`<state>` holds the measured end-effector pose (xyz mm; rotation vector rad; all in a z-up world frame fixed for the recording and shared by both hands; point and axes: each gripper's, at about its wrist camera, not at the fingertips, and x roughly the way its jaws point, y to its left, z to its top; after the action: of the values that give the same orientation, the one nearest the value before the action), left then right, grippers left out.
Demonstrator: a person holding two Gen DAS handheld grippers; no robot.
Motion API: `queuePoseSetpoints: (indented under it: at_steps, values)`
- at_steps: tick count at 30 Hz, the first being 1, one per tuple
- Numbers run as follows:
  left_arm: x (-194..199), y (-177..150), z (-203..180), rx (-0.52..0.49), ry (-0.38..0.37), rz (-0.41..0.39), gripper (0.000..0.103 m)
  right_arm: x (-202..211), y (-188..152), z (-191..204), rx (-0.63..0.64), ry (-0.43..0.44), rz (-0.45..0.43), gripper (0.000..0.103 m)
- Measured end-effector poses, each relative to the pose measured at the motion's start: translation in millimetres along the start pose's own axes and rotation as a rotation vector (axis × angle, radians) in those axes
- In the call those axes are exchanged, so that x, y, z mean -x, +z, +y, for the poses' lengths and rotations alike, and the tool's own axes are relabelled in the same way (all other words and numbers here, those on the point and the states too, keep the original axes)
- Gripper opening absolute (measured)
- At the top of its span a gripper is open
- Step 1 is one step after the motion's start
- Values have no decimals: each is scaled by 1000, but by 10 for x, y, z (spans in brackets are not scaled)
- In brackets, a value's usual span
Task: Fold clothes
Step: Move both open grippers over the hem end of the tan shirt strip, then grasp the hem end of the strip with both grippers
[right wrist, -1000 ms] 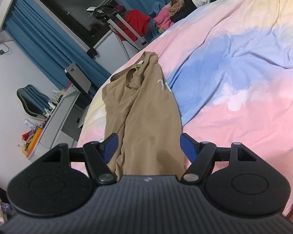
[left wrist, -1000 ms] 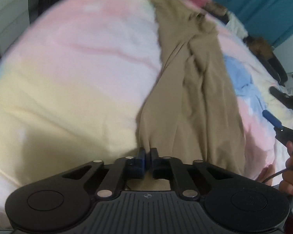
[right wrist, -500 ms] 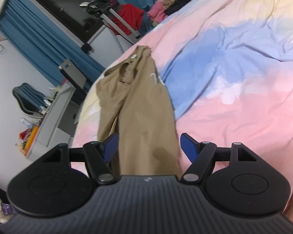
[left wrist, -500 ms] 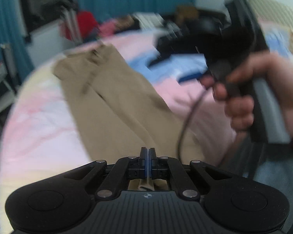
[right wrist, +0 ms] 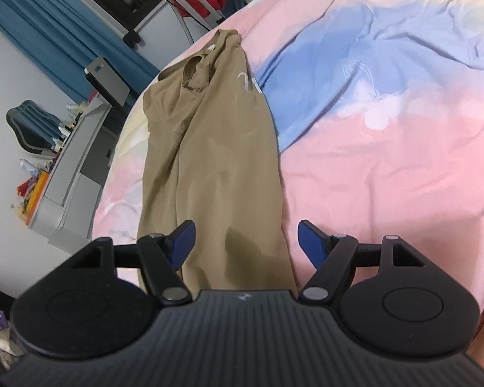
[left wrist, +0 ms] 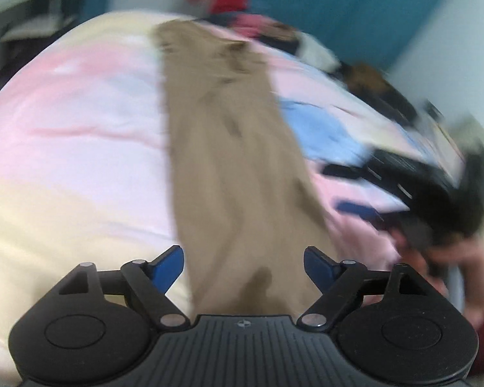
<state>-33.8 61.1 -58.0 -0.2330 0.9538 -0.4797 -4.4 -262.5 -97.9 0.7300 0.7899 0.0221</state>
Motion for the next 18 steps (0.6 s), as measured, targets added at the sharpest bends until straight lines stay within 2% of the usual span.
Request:
queuePoseSetpoints:
  at_steps: [1,4,9,11,12,13,14,16,18]
  values:
    - [-46,55,88,47,17,6,83,0,-16,-7,-2,-4,7,73]
    - [-222,156,256,122,-6,66,83,-43,-94,-2,18,-51,35,73]
    - [-488,140,219,118,15,135,88,-194,-239,9,41,-92,123,72]
    - [-481,140,195,85,16,129,87,-226,-270,31,56,-94,141,72]
    - [-431,66,214,92,10,119,80,-225,-282,26,40,-82,154,73]
    - [-417,43,248,106,-2,109,67,-222,-294,20,21,-68,170,73]
    - [-407,25,283,121,-15,100,61,-227,-304,7,-3,-49,197,73]
    - [-394,7,327,138,-41,87,36,-260,-319,4,-18,-29,277,73]
    - [-380,-1,312,135,-60,75,21,-252,-363,68,44,-50,314,72]
